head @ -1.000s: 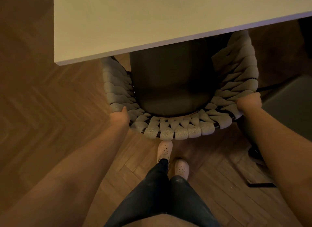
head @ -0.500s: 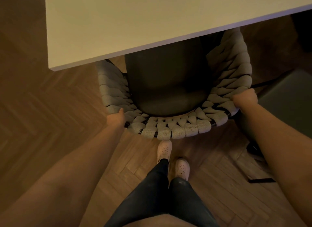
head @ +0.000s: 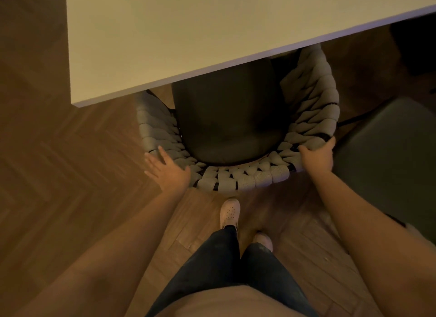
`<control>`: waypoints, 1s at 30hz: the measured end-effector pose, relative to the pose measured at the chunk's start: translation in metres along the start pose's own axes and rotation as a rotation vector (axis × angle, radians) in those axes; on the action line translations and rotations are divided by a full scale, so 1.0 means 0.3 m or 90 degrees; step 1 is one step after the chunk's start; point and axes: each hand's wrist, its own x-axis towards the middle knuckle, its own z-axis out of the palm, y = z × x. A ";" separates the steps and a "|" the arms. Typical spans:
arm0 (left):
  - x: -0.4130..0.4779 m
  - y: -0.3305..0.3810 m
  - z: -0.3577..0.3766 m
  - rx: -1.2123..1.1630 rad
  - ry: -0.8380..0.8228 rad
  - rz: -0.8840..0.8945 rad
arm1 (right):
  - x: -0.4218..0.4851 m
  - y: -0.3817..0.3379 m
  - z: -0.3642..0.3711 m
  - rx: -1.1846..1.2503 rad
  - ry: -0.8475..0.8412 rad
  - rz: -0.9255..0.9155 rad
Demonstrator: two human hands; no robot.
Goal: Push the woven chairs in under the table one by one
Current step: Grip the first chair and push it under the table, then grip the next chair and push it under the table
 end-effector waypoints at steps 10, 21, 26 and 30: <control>-0.397 0.316 0.155 0.070 -0.032 0.373 | -0.024 0.166 -0.253 -0.095 -0.132 -0.194; -1.096 0.604 0.547 0.194 -0.006 0.576 | 0.057 0.656 -0.922 -0.380 -0.206 -0.378; -1.320 0.702 0.656 0.314 -0.122 0.780 | 0.103 0.824 -1.136 -0.463 -0.236 -0.376; -1.409 0.816 0.724 0.363 -0.209 0.868 | 0.194 0.933 -1.262 -0.469 -0.222 -0.298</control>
